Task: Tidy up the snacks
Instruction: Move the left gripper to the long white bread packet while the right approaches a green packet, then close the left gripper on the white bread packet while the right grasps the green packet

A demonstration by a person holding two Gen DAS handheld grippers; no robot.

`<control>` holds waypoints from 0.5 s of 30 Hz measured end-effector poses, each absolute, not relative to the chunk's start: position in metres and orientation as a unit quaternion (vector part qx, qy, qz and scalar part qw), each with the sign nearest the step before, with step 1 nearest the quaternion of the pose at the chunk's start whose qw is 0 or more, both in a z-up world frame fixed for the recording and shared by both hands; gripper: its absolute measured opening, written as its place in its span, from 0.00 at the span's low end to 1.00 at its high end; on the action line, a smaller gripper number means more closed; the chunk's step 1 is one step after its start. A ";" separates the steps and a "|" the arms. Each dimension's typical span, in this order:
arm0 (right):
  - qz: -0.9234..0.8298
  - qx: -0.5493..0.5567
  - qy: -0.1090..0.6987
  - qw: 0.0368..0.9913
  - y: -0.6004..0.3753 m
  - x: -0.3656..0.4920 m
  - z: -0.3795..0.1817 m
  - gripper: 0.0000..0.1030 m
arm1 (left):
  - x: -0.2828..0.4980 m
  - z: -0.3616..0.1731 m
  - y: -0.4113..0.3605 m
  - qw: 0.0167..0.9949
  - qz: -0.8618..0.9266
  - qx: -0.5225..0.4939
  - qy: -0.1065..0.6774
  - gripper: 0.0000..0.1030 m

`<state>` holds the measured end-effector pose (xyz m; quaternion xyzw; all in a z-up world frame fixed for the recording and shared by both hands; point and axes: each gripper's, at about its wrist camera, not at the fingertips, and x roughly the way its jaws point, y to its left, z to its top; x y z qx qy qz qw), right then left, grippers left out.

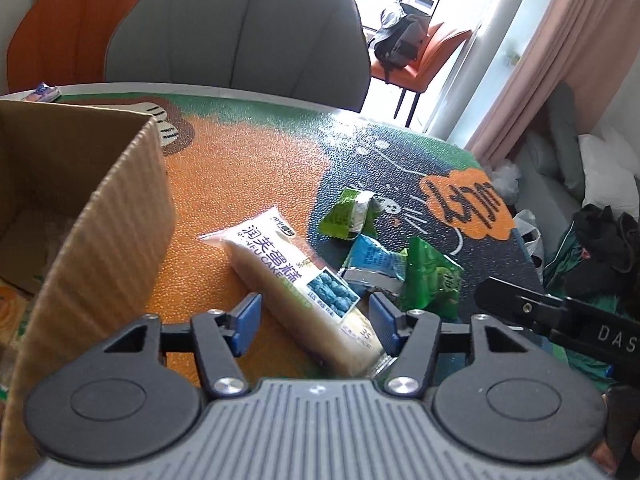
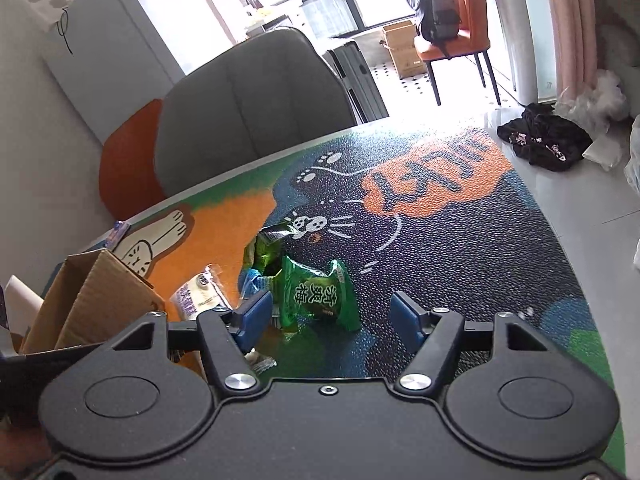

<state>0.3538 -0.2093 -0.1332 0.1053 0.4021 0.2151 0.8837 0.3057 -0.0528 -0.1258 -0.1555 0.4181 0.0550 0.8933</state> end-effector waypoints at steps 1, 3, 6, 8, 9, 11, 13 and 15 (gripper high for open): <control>0.214 0.105 0.405 0.883 -0.208 0.356 -0.135 0.65 | 0.308 -0.127 -0.052 0.892 0.056 -0.154 0.420 0.57; 0.210 0.106 0.411 0.881 -0.204 0.362 -0.140 0.65 | 0.311 -0.131 -0.052 0.890 0.061 -0.153 0.425 0.57; 0.207 0.104 0.414 0.880 -0.200 0.367 -0.144 0.65 | 0.314 -0.136 -0.050 0.888 0.059 -0.157 0.427 0.57; 0.207 0.099 0.415 0.880 -0.196 0.369 -0.146 0.65 | 0.315 -0.137 -0.051 0.890 0.059 -0.150 0.426 0.56; 0.207 0.098 0.417 0.880 -0.194 0.371 -0.147 0.65 | 0.316 -0.137 -0.051 0.891 0.057 -0.147 0.426 0.54; 0.206 0.096 0.420 0.879 -0.191 0.373 -0.149 0.63 | 0.315 -0.137 -0.049 0.891 0.054 -0.146 0.425 0.50; 0.205 0.092 0.421 0.879 -0.188 0.373 -0.151 0.54 | 0.315 -0.136 -0.046 0.892 0.053 -0.149 0.424 0.41; 0.203 0.081 0.420 0.881 -0.186 0.371 -0.150 0.41 | 0.314 -0.136 -0.042 0.891 0.046 -0.156 0.423 0.36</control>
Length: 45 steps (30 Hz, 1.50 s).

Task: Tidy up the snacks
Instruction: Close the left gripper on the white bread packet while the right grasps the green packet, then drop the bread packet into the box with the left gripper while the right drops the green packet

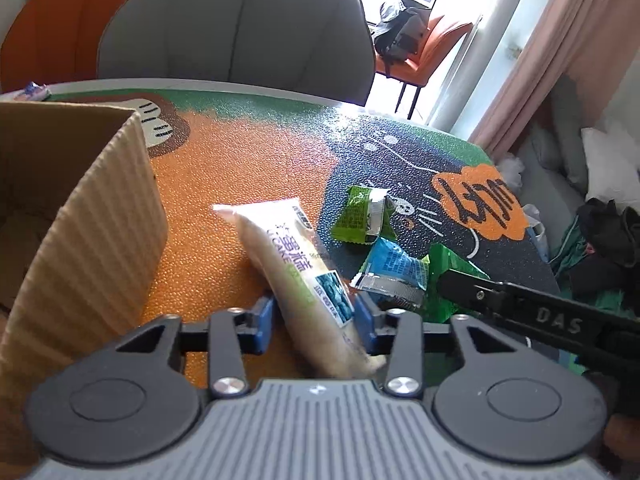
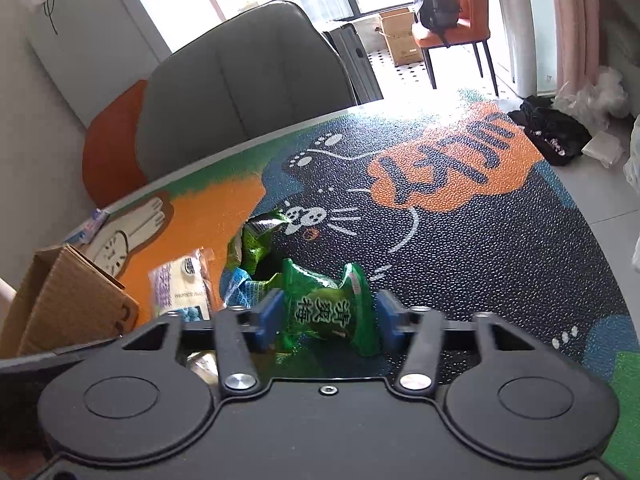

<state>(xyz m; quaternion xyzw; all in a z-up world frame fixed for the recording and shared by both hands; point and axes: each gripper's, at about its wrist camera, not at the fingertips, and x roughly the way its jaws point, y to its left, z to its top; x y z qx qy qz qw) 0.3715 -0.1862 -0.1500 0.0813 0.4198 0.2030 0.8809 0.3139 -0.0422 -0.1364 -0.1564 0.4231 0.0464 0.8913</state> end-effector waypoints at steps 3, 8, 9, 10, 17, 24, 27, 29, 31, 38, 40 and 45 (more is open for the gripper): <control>0.207 0.083 0.421 0.879 -0.187 0.367 -0.150 0.37 | 0.313 -0.135 -0.043 0.892 0.041 -0.158 0.421 0.30; 0.209 0.086 0.410 0.884 -0.190 0.355 -0.141 0.35 | 0.306 -0.130 -0.044 0.895 0.038 -0.159 0.416 0.22; 0.209 0.085 0.407 0.885 -0.191 0.354 -0.138 0.35 | 0.304 -0.127 -0.044 0.896 0.036 -0.159 0.414 0.21; 0.210 0.085 0.404 0.886 -0.191 0.352 -0.135 0.35 | 0.302 -0.126 -0.044 0.896 0.034 -0.159 0.412 0.21; 0.220 0.089 0.381 0.894 -0.192 0.337 -0.113 0.35 | 0.286 -0.106 -0.045 0.906 0.028 -0.165 0.389 0.20; 0.238 0.091 0.352 0.901 -0.186 0.320 -0.088 0.35 | 0.263 -0.074 -0.045 0.920 0.022 -0.160 0.357 0.20; 0.247 0.092 0.344 0.901 -0.182 0.313 -0.080 0.35 | 0.252 -0.062 -0.043 0.925 0.023 -0.157 0.344 0.20; 0.253 0.090 0.339 0.902 -0.177 0.306 -0.075 0.35 | 0.245 -0.054 -0.041 0.928 0.024 -0.159 0.337 0.20; 0.259 0.086 0.333 0.903 -0.173 0.301 -0.070 0.35 | 0.238 -0.047 -0.037 0.931 0.024 -0.160 0.329 0.20; 0.280 0.076 0.308 0.906 -0.156 0.285 -0.055 0.35 | 0.216 -0.029 -0.026 0.939 0.030 -0.160 0.301 0.20; 0.284 0.074 0.300 0.908 -0.151 0.280 -0.052 0.35 | 0.208 -0.025 -0.023 0.941 0.033 -0.161 0.294 0.20; 0.293 0.076 0.287 0.909 -0.139 0.272 -0.048 0.35 | 0.195 -0.020 -0.008 0.945 0.039 -0.162 0.283 0.20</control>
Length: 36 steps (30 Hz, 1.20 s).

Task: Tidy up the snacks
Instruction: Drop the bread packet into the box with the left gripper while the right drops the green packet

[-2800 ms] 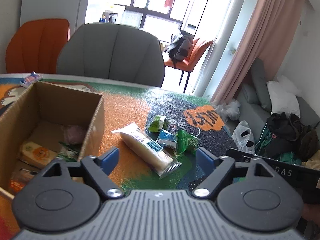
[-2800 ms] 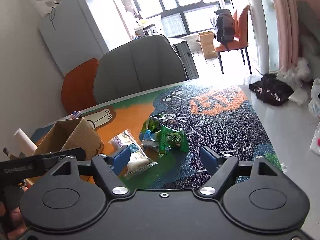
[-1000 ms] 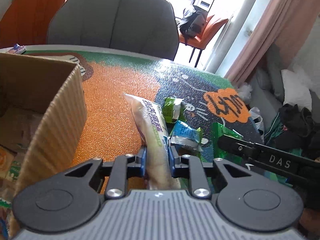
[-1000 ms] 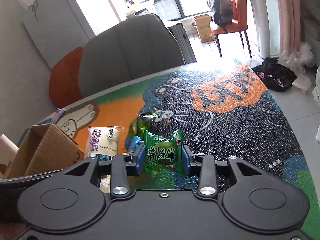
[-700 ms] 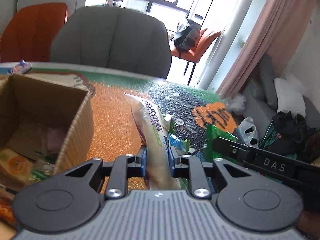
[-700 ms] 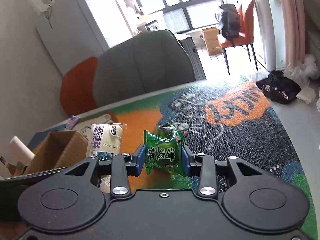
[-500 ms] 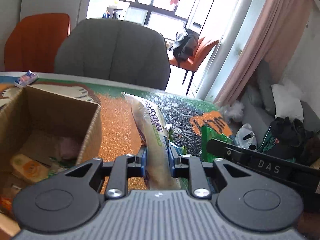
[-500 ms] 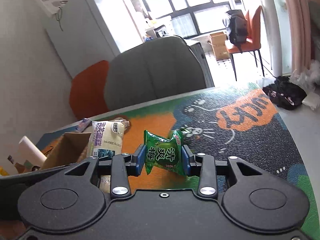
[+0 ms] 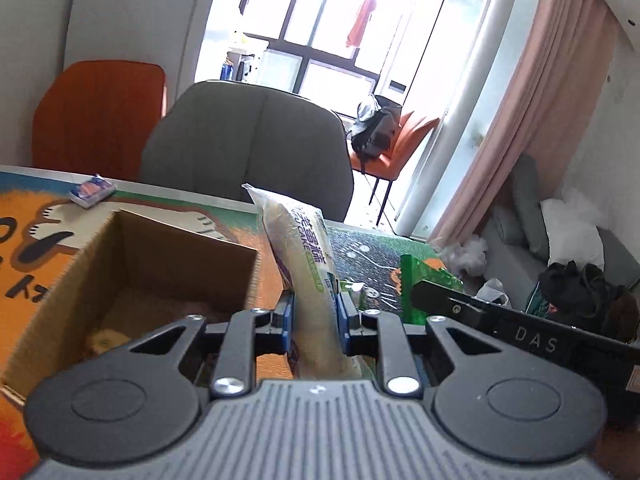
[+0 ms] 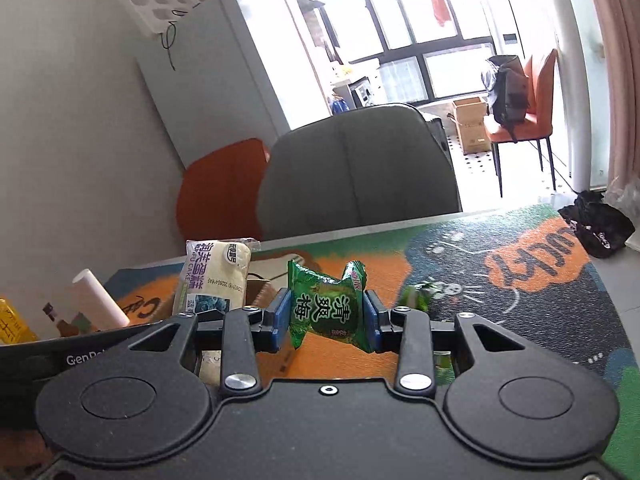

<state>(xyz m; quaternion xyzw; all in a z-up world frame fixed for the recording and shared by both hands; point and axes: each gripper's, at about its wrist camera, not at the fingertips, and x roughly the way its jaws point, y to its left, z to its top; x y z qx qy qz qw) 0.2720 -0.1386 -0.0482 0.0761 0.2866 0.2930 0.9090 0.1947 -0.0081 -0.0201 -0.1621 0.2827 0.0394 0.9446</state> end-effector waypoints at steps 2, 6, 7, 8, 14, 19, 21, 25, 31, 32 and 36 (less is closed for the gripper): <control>0.296 0.078 0.284 0.909 -0.133 0.268 -0.048 0.35 | 0.190 -0.017 0.000 0.944 0.045 -0.166 0.280 0.20; 0.307 0.076 0.282 0.906 -0.118 0.262 -0.044 0.35 | 0.177 -0.013 0.019 0.945 0.056 -0.170 0.274 0.20; 0.310 0.073 0.281 0.905 -0.113 0.261 -0.044 0.35 | 0.175 -0.012 0.024 0.945 0.059 -0.172 0.272 0.20; 0.312 0.071 0.281 0.905 -0.109 0.260 -0.043 0.35 | 0.173 -0.011 0.028 0.945 0.061 -0.173 0.271 0.20; 0.329 0.053 0.277 0.901 -0.085 0.250 -0.039 0.35 | 0.161 -0.012 0.054 0.942 0.076 -0.183 0.272 0.21; 0.337 0.046 0.275 0.899 -0.070 0.246 -0.036 0.35 | 0.157 -0.014 0.070 0.939 0.081 -0.189 0.275 0.21; 0.338 0.042 0.275 0.899 -0.065 0.245 -0.036 0.35 | 0.156 -0.015 0.076 0.938 0.081 -0.191 0.276 0.21; 0.341 0.038 0.280 0.897 -0.055 0.246 -0.038 0.35 | 0.160 -0.022 0.088 0.936 0.085 -0.198 0.279 0.21; 0.341 0.030 0.289 0.894 -0.040 0.249 -0.041 0.35 | 0.158 -0.026 0.104 0.933 0.107 -0.201 0.281 0.24; 0.341 0.028 0.290 0.893 -0.037 0.250 -0.041 0.35 | 0.157 -0.027 0.106 0.932 0.111 -0.200 0.281 0.24; 0.346 0.026 0.298 0.889 -0.026 0.254 -0.044 0.35 | 0.154 -0.027 0.115 0.927 0.117 -0.208 0.288 0.25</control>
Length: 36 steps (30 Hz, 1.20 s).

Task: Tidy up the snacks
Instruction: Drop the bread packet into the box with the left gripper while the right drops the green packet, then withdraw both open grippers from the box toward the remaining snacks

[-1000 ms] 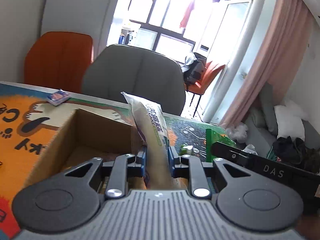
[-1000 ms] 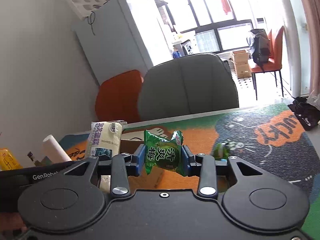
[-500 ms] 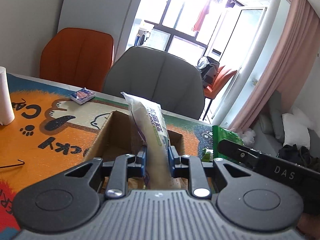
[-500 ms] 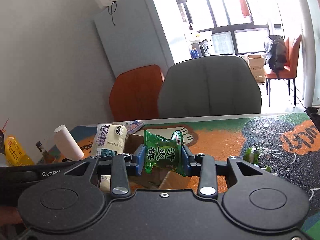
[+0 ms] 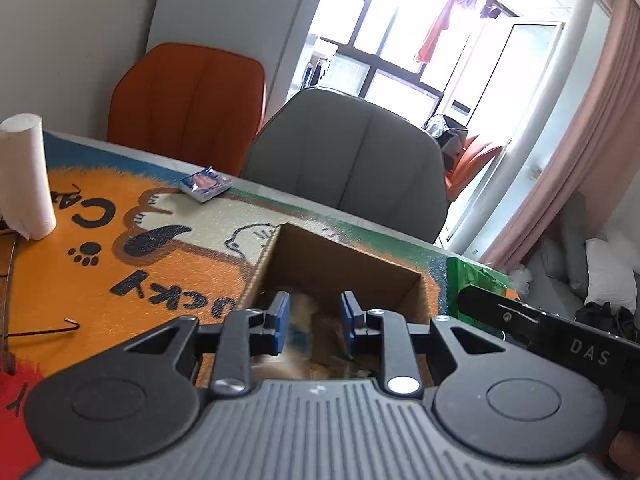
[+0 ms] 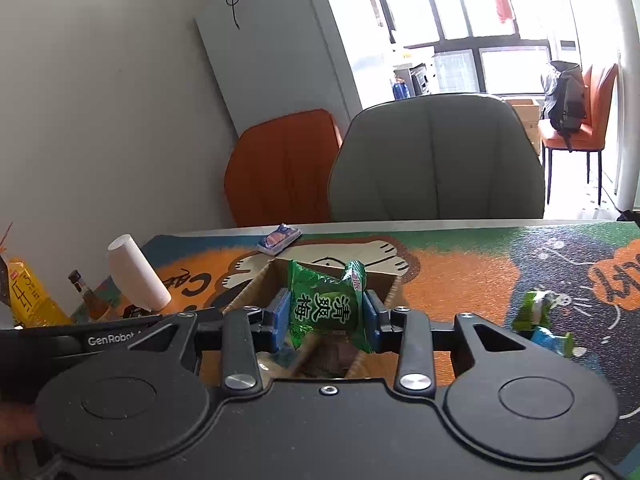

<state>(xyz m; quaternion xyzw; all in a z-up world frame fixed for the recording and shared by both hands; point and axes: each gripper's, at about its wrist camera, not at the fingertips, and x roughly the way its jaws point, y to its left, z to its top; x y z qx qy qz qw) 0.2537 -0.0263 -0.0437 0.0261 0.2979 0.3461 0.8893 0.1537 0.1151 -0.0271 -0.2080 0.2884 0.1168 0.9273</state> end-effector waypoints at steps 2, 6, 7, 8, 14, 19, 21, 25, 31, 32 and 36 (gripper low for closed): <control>0.350 0.028 0.299 0.887 -0.021 0.254 -0.044 0.35 | 0.152 -0.027 0.119 0.927 0.122 -0.209 0.289 0.28; 0.356 0.033 0.295 0.886 -0.010 0.254 -0.043 0.49 | 0.148 -0.025 0.124 0.926 0.128 -0.209 0.286 0.44; 0.353 0.032 0.293 0.888 -0.008 0.254 -0.042 0.55 | 0.146 -0.024 0.125 0.926 0.130 -0.209 0.285 0.48; 0.349 0.030 0.291 0.890 -0.008 0.253 -0.042 0.65 | 0.145 -0.024 0.126 0.926 0.133 -0.208 0.284 0.51; 0.331 0.039 0.299 0.894 -0.020 0.251 -0.039 0.71 | 0.138 -0.018 0.118 0.937 0.134 -0.179 0.270 0.82; 0.312 0.040 0.294 0.903 -0.039 0.243 -0.035 0.83 | 0.137 -0.020 0.110 0.934 0.129 -0.182 0.278 0.86; 0.305 0.046 0.298 0.903 -0.049 0.242 -0.035 0.92 | 0.137 -0.023 0.106 0.934 0.125 -0.181 0.280 0.86; 0.291 0.053 0.301 0.906 -0.069 0.237 -0.033 0.99 | 0.133 -0.023 0.096 0.934 0.118 -0.184 0.283 0.86; 0.271 0.056 0.311 0.909 -0.098 0.230 -0.034 1.00 | 0.128 -0.020 0.079 0.938 0.101 -0.186 0.274 0.95; 0.268 0.057 0.311 0.910 -0.104 0.228 -0.035 1.00 | 0.128 -0.020 0.076 0.938 0.096 -0.186 0.275 0.95; 0.253 0.061 0.313 0.913 -0.126 0.221 -0.037 1.00 | 0.126 -0.019 0.056 0.943 0.073 -0.179 0.272 0.95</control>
